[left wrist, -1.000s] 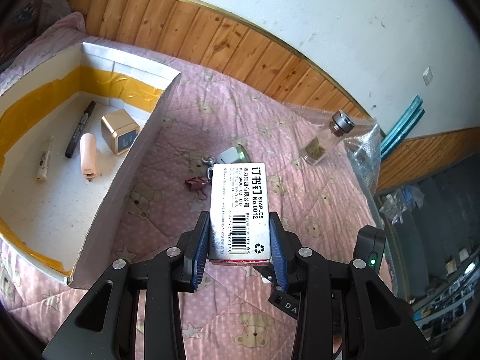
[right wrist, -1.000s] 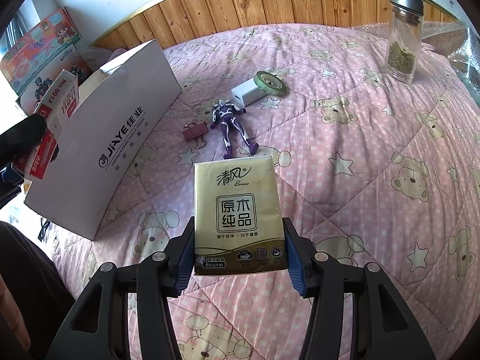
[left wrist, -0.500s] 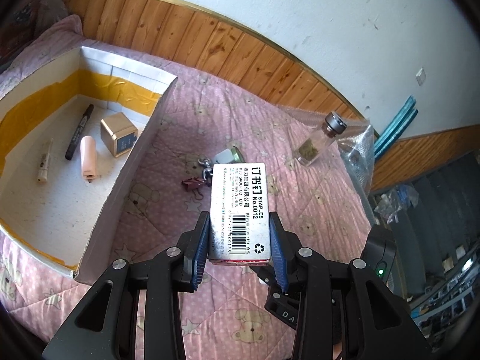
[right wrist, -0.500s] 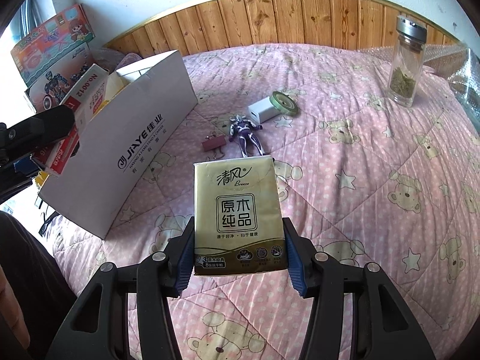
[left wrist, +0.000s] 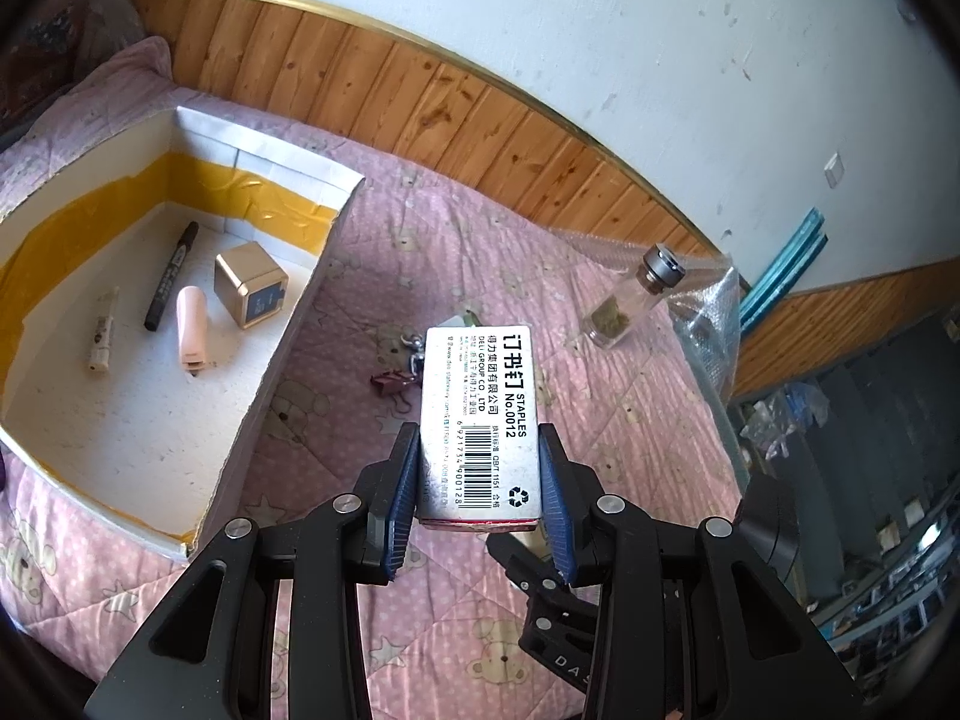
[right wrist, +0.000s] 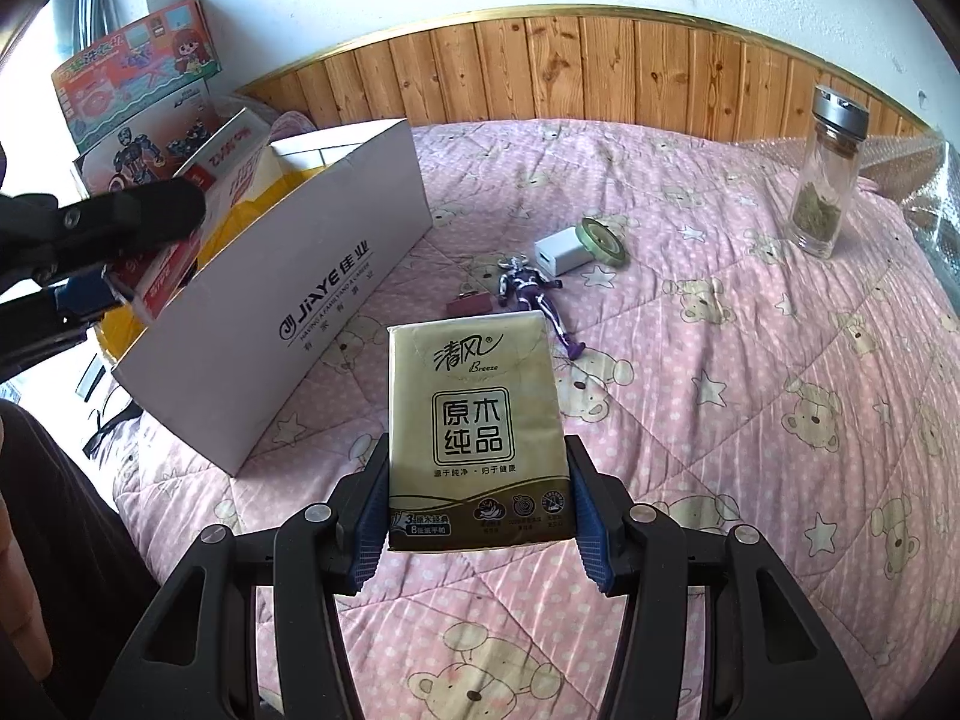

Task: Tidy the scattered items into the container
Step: 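Carry the staples box and tissue pack together over the white box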

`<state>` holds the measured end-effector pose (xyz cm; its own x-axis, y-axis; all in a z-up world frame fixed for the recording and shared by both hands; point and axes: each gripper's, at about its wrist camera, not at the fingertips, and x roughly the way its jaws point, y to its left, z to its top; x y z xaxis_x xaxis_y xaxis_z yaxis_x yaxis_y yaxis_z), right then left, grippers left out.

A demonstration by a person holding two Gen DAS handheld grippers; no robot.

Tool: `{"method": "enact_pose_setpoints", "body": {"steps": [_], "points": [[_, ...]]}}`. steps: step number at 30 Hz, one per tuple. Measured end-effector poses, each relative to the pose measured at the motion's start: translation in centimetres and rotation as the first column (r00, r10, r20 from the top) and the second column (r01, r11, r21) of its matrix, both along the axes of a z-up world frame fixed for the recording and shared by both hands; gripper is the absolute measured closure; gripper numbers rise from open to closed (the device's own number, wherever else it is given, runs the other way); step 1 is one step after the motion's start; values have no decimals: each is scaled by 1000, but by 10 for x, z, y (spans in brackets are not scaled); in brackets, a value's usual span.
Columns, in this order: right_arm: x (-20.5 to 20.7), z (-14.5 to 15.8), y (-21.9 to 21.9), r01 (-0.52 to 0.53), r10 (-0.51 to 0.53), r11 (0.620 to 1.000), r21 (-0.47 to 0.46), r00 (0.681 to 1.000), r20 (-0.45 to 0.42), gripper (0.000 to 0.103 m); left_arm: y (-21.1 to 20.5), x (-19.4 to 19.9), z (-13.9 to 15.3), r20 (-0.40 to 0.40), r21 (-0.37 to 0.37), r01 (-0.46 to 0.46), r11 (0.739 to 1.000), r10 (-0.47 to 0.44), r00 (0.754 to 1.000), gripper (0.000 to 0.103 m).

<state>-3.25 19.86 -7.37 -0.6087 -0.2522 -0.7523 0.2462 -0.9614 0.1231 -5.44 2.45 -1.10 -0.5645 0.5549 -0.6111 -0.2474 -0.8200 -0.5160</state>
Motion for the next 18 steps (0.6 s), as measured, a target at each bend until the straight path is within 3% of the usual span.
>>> {"method": "enact_pose_setpoints", "body": {"steps": [18], "points": [[17,26,-19,-8,5,999,-42,998,-59,49,-19,3,8,-8,50,-6,999,6,1000,65]]}}
